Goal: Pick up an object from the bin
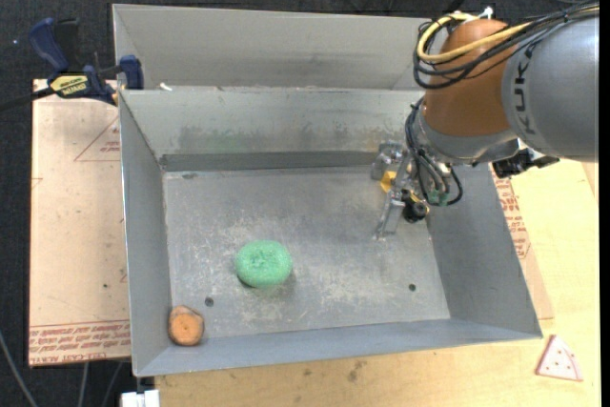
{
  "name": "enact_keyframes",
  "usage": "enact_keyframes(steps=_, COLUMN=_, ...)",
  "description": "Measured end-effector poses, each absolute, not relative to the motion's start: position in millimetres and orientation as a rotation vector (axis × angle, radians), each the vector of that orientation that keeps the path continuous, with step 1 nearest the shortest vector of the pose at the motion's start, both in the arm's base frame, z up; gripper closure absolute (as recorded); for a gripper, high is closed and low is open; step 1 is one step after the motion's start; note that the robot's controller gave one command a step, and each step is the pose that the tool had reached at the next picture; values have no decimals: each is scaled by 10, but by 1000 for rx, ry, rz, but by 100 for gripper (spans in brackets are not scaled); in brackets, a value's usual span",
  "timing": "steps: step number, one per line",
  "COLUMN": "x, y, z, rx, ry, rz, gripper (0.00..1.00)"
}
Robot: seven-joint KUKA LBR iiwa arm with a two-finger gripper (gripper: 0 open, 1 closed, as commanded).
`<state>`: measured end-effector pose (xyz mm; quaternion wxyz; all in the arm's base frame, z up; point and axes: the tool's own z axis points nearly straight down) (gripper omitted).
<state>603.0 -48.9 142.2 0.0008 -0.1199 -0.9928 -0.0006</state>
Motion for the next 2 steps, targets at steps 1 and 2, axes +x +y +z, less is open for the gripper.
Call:
enact_keyframes(steps=1, x=6298, y=-1039, z=1358, rx=-592, ry=-3090, rz=-3, gripper=0)
enact_keyframes(steps=2, x=6164, y=-1366, z=812, rx=-653, ry=-3079, rz=0, gripper=0)
